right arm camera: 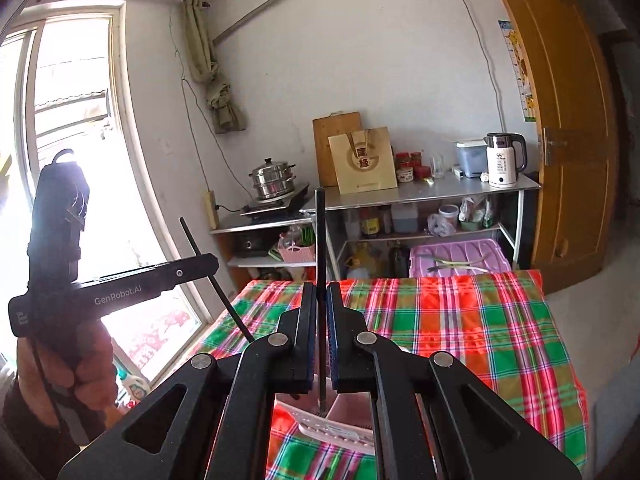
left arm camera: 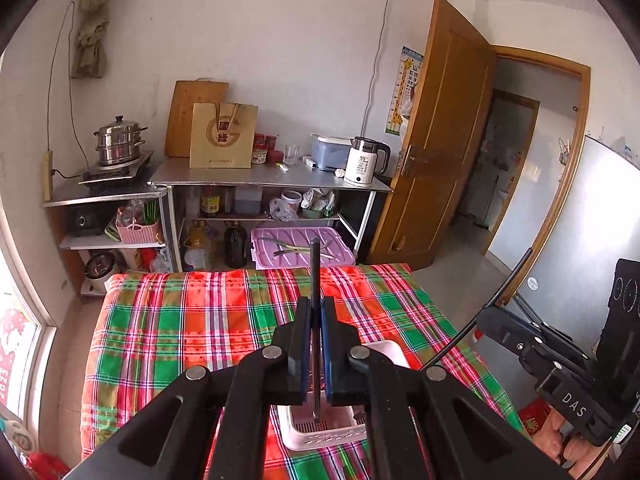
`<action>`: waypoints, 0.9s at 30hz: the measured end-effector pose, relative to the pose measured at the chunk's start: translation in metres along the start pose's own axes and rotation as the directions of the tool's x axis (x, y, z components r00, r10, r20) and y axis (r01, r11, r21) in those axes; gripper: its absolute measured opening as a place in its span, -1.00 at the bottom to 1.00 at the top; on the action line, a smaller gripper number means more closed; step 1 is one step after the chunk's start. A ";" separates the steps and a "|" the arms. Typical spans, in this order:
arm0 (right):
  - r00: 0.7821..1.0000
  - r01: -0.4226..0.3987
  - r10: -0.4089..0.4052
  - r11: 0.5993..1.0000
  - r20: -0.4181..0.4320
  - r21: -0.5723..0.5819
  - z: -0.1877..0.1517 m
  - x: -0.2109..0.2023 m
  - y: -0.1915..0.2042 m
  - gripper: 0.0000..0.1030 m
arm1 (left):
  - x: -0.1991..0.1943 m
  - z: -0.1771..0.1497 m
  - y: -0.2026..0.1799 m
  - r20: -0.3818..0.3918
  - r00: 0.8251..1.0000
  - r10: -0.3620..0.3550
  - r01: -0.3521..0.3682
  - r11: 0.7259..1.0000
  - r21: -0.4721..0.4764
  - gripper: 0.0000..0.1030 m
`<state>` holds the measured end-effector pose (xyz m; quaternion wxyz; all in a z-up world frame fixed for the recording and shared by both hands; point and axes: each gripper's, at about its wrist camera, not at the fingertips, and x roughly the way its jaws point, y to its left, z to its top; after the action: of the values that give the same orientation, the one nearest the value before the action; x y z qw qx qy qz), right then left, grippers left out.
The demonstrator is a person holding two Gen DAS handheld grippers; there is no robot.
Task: Organize utensils
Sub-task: 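Lift the black chopsticks with both tools and carry them over the pink basket, then open both tools to drop the black chopsticks into the basket compartments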
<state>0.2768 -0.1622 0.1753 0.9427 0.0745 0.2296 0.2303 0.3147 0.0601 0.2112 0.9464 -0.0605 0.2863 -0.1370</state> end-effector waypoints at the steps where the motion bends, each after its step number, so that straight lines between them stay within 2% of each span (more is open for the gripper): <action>1: 1.000 0.002 -0.002 1.000 -0.007 -0.001 -0.002 0.005 0.000 -0.90 | 0.004 -0.003 0.002 -0.003 1.000 -0.002 0.002 1.000 -0.005 -0.92; 10: 0.991 0.009 -0.005 1.000 -0.131 0.029 -0.043 0.053 -0.014 -0.90 | 0.049 -0.038 0.022 -0.078 0.997 -0.023 0.019 0.999 -0.051 -0.91; 15: 0.985 0.010 -0.003 0.999 -0.172 0.043 -0.053 0.062 -0.019 -0.90 | 0.067 -0.055 0.029 -0.116 0.993 -0.024 0.016 0.998 -0.063 -0.91; 19: 0.982 0.012 -0.004 0.999 -0.191 0.037 -0.055 0.062 -0.019 -0.89 | 0.069 -0.059 0.033 -0.117 0.993 -0.022 0.013 0.997 -0.078 -0.89; 22: 0.986 0.006 -0.001 1.000 -0.169 0.030 -0.052 0.052 -0.018 -0.73 | 0.060 -0.059 0.034 -0.097 0.995 -0.027 0.018 0.996 -0.090 -0.64; 24: 0.988 0.001 0.003 1.000 -0.157 0.025 -0.051 0.042 -0.018 -0.70 | 0.051 -0.059 0.033 -0.074 0.997 -0.026 0.019 0.996 -0.091 -0.48; 27: 0.991 0.000 0.002 1.000 -0.130 0.017 -0.050 0.025 -0.018 -0.70 | 0.031 -0.061 0.026 -0.039 0.999 -0.014 0.011 0.997 -0.070 -0.46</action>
<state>0.2806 -0.1642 0.1169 0.9249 0.0675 0.2926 0.2331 0.3117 0.0733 0.1395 0.9370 -0.0926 0.3091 -0.1340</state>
